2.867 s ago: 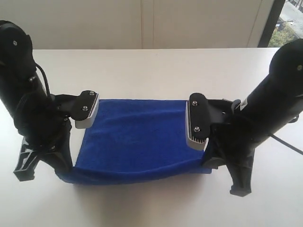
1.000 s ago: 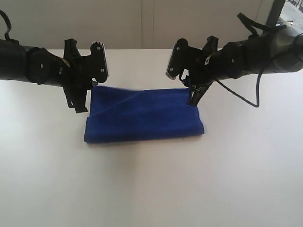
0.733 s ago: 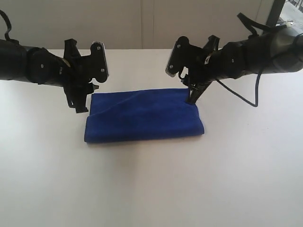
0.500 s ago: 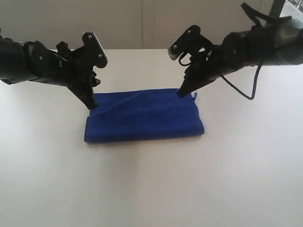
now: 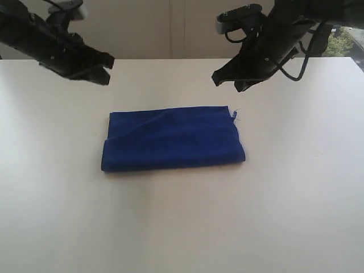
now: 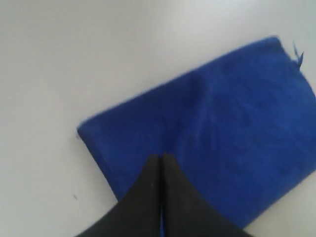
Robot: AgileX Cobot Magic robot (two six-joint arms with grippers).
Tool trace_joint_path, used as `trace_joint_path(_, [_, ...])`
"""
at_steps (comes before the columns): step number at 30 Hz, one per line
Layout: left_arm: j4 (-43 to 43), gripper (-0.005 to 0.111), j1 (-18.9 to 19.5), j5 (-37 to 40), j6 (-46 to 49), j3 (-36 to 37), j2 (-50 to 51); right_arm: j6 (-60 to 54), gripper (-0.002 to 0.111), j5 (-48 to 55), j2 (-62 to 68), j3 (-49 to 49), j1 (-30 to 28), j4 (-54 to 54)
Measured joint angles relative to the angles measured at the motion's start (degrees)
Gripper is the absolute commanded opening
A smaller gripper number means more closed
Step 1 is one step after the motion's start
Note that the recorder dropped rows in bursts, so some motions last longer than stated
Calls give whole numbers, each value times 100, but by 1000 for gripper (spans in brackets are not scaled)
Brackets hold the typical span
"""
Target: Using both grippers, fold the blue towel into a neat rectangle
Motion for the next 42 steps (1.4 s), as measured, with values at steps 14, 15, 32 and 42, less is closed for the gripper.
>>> trace_joint_path(14, [-378, 0, -148, -17, -215, -9, 1083, 0, 0, 497, 694, 195, 0, 729])
trace_joint_path(15, [-388, 0, -148, -117, -214, -9, 1130, 0, 0, 429, 733, 240, 0, 719])
trace_joint_path(32, [-149, 0, -148, -1180, -80, -9, 1513, 0, 0, 403, 1255, 407, 0, 532])
trace_joint_path(42, [-83, 0, -148, -1167, -58, -9, 1356, 0, 0, 403, 1273, 407, 0, 519])
